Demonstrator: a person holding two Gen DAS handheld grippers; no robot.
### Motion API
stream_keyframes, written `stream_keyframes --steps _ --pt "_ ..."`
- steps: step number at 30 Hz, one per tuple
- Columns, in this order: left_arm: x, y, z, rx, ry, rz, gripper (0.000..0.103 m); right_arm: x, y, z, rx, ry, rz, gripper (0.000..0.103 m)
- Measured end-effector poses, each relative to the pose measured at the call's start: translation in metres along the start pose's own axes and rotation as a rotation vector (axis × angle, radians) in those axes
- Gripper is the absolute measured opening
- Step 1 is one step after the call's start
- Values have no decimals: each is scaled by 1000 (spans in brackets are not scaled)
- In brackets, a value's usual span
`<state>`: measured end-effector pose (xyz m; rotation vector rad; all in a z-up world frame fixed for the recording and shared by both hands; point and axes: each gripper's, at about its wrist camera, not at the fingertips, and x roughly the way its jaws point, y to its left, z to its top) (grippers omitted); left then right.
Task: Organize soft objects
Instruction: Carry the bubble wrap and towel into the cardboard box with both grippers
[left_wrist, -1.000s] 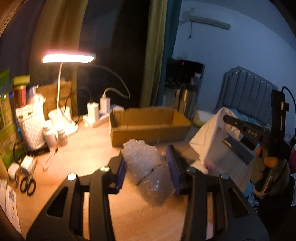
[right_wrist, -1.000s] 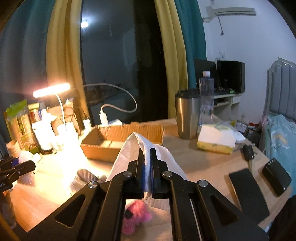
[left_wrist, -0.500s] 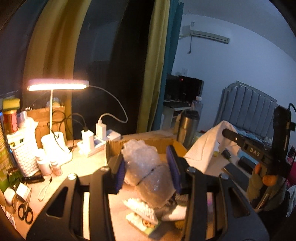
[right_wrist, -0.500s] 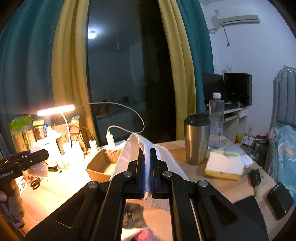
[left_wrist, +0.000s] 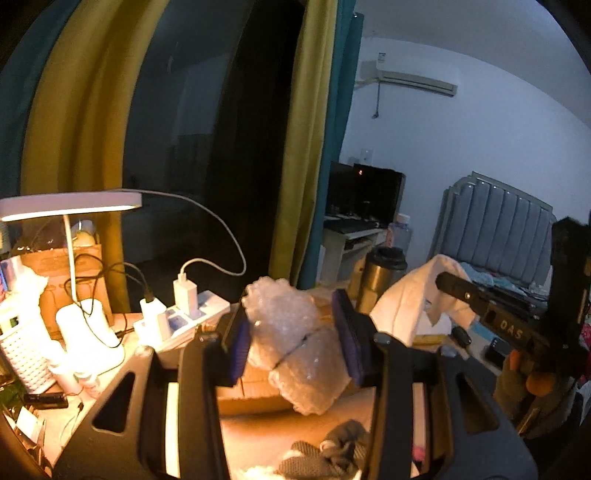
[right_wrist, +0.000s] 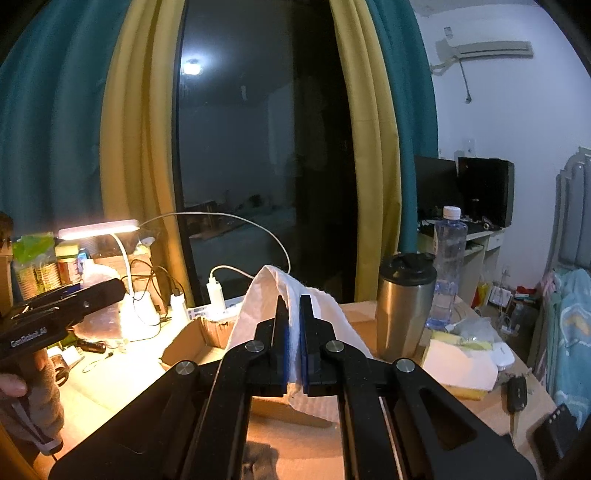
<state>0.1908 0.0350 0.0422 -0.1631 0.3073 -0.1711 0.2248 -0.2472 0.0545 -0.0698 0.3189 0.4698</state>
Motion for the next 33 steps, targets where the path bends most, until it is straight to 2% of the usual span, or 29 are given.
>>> stream_keyframes --steps 12,18,26,33 --pt "69 13 12 -34 36 25 42 52 -5 17 -37 39 23 5" --pt "111 18 -3 -42 128 19 42 82 -5 5 -36 100 34 5" --pt "163 21 -40 -20 308 26 43 102 -20 -12 19 142 48 5" --pt "181 18 -55 -24 373 3 43 106 -48 -23 116 180 56 5"
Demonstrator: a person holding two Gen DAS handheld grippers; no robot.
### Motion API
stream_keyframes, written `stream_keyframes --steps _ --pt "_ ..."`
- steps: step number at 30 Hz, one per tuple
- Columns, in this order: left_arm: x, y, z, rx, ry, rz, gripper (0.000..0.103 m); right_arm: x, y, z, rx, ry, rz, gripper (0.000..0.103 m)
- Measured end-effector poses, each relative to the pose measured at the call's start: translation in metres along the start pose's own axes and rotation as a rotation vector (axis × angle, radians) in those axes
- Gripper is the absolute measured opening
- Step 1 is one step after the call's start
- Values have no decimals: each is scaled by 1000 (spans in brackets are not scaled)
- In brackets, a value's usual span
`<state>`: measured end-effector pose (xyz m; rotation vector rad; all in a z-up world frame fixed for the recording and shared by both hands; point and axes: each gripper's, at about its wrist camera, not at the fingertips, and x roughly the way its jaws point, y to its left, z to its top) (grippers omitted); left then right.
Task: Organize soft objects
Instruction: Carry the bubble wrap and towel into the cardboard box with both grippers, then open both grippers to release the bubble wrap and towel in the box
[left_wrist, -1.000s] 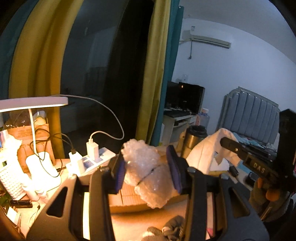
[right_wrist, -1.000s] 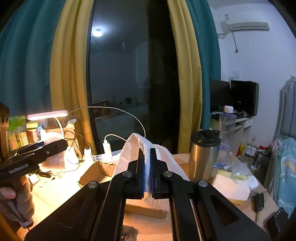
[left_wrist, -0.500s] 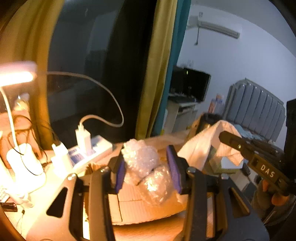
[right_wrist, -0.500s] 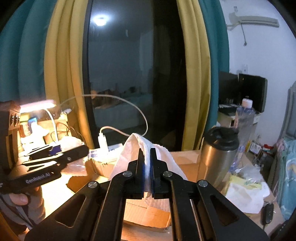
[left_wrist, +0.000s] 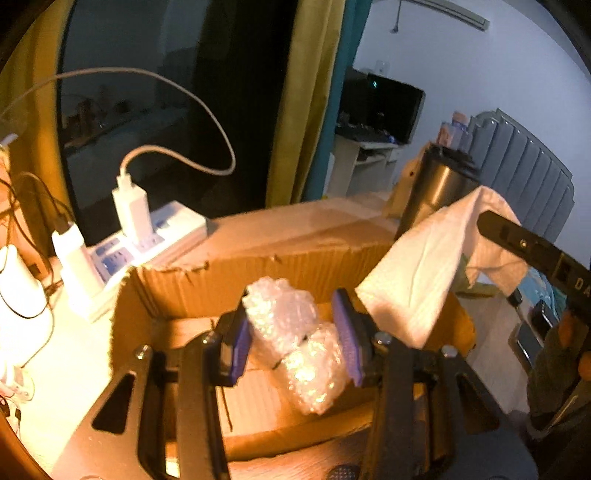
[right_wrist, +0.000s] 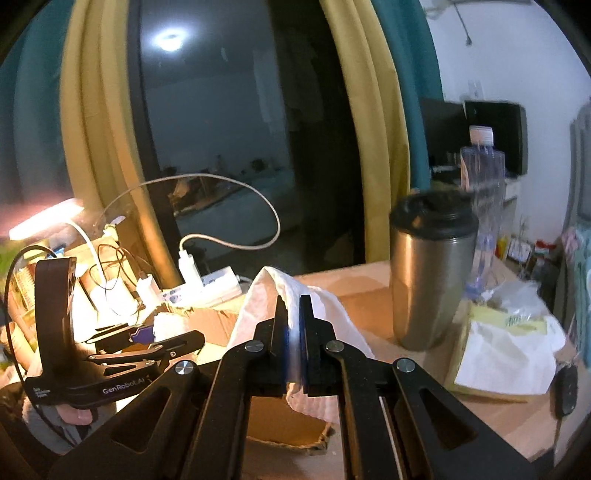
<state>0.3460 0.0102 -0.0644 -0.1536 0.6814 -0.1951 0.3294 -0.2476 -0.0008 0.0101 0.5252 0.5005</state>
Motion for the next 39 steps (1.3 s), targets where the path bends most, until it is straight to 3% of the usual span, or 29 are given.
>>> stream_keyframes --steps 8,16,20,23,24,25,31,39 --pt "12 -7 -3 27 85 -38 44 26 15 -17 -48 120 22 5" --pt "27 -4 -9 -17 190 -84 48 61 30 -38 -95 260 -17 5" --pt "28 -4 -11 -25 187 -81 50 67 29 -43 -103 281 -42 6" --pt "26 -4 -11 -30 184 -82 50 66 30 -43 -101 281 -32 20" --pt "26 -4 -10 -31 182 -80 50 65 31 -43 -104 281 -33 36" --pt "25 -5 -10 -31 178 -77 50 64 30 -43 -105 278 -27 45" --pt "10 -9 -8 1 132 -45 51 39 25 -34 -111 203 -29 57" --pt "-14 -27 -5 49 64 -13 52 19 15 -29 -72 158 -58 57"
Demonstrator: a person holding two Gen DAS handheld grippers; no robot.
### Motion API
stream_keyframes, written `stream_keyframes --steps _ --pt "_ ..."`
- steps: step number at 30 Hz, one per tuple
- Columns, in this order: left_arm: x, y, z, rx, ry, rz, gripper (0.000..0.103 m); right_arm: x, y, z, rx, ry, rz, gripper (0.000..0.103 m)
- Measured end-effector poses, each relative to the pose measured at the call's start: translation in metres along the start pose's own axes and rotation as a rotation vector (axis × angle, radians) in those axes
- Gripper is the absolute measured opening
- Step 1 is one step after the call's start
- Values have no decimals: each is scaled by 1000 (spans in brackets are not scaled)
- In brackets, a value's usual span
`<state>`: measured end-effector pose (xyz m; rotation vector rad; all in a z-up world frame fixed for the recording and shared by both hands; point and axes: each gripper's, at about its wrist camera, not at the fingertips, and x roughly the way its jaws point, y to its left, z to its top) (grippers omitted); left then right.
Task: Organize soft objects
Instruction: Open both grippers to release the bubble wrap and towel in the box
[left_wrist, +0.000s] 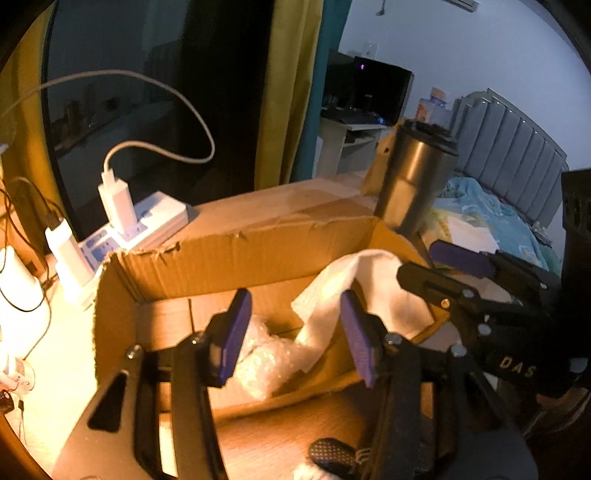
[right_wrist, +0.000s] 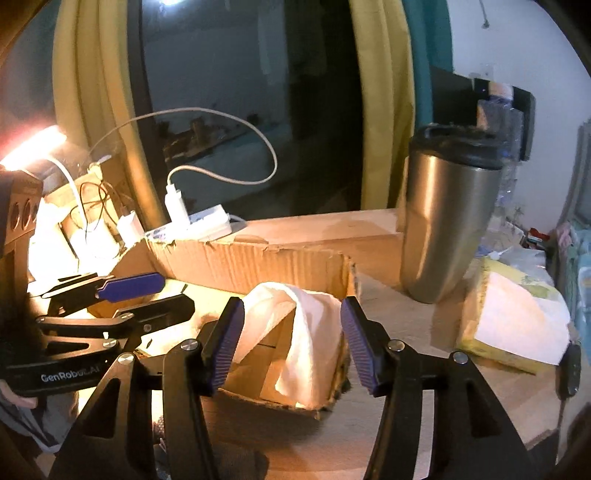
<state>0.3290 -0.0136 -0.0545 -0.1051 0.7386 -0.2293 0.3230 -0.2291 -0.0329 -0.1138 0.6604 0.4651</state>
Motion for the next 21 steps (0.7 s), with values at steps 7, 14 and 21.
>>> stream_keyframes --steps 7,14,21 --pt "-29 -8 4 9 -49 -7 52 -35 6 -4 -7 -52 -17 59" --pt "-66 -7 2 5 -96 -8 52 -60 20 -14 -33 -66 -4 60" --pt "-98 -7 -11 20 -130 -12 91 -80 36 -23 -50 -73 18 63"
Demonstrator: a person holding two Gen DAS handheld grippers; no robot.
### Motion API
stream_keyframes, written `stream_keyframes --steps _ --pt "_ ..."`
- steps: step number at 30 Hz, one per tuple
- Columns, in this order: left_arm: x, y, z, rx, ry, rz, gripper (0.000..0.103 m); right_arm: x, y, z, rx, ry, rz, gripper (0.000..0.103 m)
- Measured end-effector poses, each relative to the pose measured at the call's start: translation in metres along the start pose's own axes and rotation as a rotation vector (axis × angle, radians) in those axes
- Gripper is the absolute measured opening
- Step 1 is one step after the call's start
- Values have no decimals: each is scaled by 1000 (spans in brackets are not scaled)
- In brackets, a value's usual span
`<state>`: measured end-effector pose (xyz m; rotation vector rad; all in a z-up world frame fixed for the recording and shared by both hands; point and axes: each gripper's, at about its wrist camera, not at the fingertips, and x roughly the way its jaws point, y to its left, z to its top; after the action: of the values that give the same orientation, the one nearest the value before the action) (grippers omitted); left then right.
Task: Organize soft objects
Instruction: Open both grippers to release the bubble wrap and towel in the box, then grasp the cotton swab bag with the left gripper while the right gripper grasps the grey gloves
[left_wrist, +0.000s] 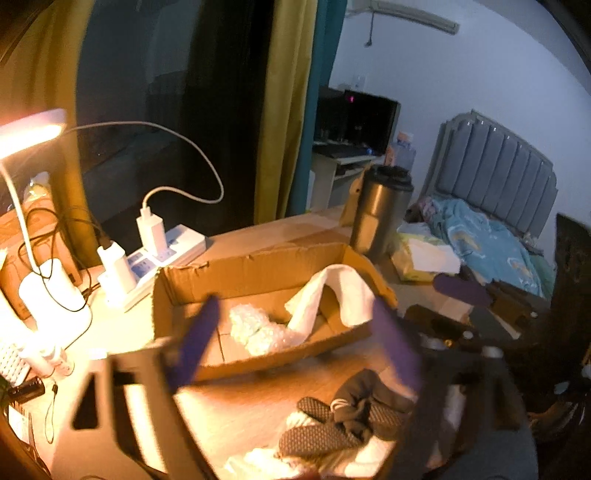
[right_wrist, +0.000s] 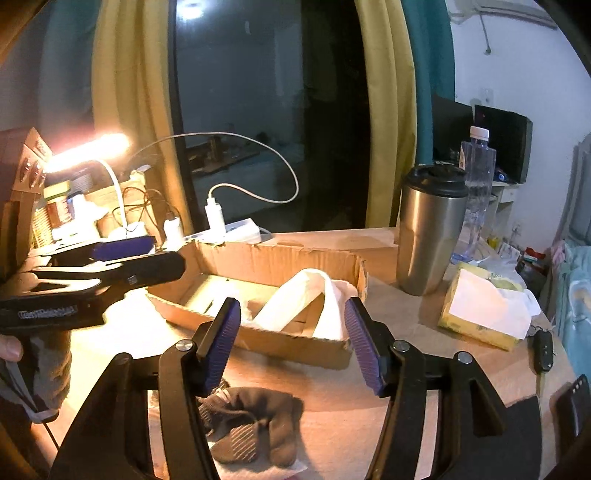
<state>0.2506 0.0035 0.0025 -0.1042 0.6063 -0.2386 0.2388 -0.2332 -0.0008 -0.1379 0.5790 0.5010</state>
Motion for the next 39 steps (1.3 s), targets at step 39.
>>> stream_keyframes --steps 39 --pt "-8 51 -85 -95 111 52 91 67 24 -58 -56 290 87 67"
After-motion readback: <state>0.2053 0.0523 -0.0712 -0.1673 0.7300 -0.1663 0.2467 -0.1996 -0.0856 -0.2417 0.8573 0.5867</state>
